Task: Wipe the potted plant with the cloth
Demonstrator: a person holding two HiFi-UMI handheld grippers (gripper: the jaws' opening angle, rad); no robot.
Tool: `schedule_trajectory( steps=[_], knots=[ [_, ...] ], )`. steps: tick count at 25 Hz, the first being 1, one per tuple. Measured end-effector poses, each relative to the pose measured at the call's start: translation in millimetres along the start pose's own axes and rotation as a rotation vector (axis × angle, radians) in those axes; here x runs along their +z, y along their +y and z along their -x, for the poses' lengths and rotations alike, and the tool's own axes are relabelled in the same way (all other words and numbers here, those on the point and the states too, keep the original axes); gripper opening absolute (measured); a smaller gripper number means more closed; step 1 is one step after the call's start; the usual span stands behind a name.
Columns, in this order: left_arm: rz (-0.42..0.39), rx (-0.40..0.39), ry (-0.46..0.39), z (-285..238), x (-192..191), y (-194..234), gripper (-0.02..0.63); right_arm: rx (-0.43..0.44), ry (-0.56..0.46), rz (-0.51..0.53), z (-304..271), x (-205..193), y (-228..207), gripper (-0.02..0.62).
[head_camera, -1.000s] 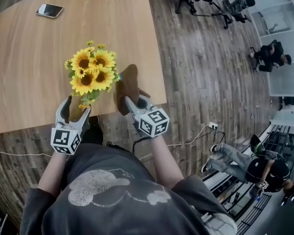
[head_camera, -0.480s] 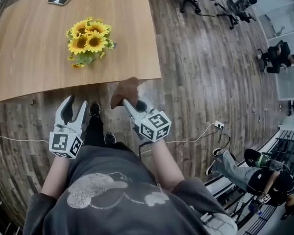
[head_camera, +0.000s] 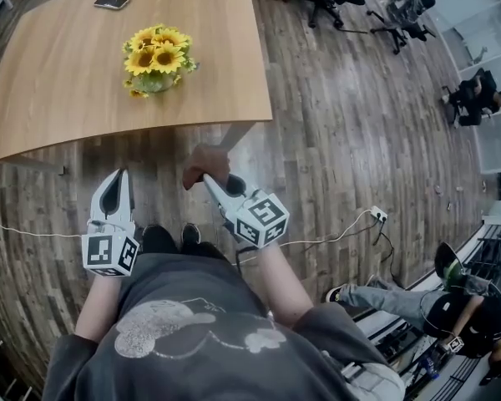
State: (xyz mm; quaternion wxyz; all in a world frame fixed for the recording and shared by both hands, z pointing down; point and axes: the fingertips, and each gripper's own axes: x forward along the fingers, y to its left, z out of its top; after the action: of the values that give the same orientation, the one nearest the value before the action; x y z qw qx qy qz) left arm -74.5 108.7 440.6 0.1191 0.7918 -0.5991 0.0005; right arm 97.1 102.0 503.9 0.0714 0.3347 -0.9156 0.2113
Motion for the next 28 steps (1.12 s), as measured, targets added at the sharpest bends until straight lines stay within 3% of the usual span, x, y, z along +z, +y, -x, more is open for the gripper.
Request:
schedule_trajectory(
  steps=[14,28],
  knots=[
    [0.021,-0.090,0.032,52.0,-11.6,0.3,0.018,0.013,0.006,0.018,7.6,-19.1,79.0,0.046],
    [0.045,-0.169,0.039,132.1,-27.5,12.7,0.018,-0.087,0.024,0.033,36.2,-64.0,168.3,0.044]
  ],
)
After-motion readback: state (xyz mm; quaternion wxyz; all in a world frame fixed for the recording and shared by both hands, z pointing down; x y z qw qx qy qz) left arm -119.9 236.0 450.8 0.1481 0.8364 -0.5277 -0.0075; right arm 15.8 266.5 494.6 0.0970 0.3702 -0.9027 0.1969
